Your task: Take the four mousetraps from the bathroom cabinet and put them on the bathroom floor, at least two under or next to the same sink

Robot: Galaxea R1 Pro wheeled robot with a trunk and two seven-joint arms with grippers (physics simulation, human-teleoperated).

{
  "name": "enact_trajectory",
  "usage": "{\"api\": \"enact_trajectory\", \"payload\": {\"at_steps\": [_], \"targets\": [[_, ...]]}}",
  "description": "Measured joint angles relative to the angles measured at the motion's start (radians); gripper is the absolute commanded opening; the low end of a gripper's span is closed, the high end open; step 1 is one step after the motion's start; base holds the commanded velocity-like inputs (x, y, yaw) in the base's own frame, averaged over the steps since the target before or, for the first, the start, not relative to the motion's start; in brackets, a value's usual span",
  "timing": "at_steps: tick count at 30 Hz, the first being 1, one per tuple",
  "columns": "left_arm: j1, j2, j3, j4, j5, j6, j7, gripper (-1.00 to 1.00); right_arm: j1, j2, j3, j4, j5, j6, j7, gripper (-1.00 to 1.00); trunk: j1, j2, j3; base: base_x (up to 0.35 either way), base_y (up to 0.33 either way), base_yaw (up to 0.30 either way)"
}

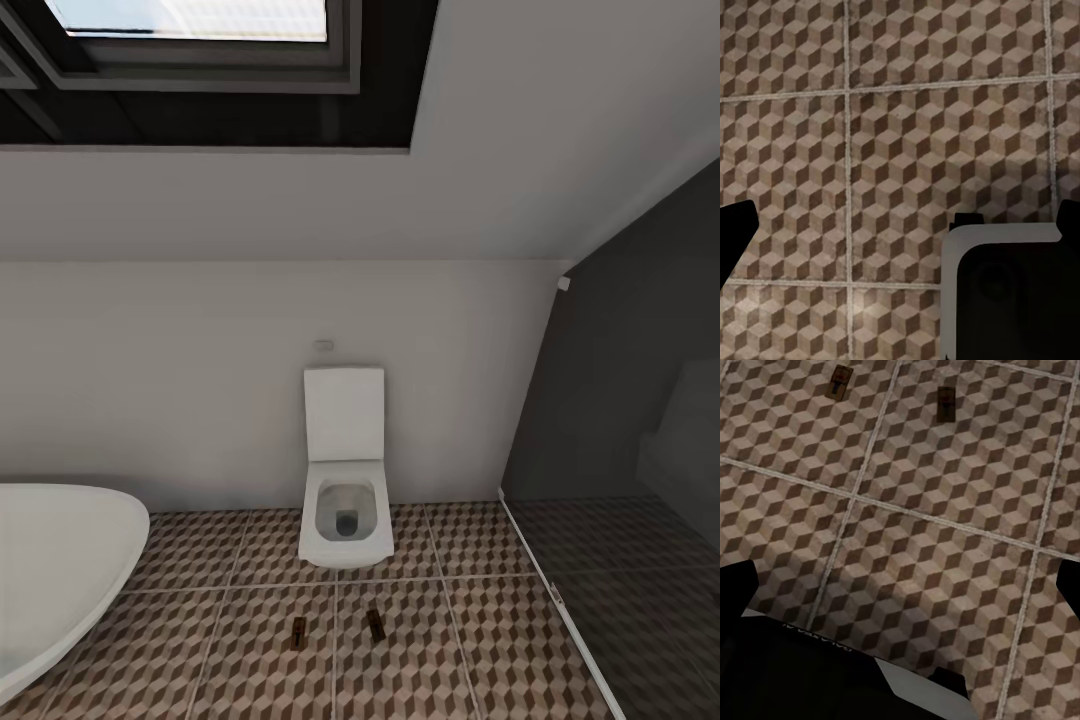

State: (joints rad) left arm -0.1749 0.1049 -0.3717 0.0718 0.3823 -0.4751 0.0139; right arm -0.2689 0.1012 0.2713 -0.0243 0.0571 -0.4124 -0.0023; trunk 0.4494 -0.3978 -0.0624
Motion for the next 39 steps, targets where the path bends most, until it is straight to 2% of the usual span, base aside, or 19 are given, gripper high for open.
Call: {"api": "enact_trajectory", "payload": {"at_steps": [39], "targets": [[0.0,0.0,0.0,0.0,0.0,0.0,0.0,1.0,0.0,0.0,0.0,0.0,0.0,0.0,0.0,1.0,0.0,0.0,0.0,0.0,0.0,0.0]]}}
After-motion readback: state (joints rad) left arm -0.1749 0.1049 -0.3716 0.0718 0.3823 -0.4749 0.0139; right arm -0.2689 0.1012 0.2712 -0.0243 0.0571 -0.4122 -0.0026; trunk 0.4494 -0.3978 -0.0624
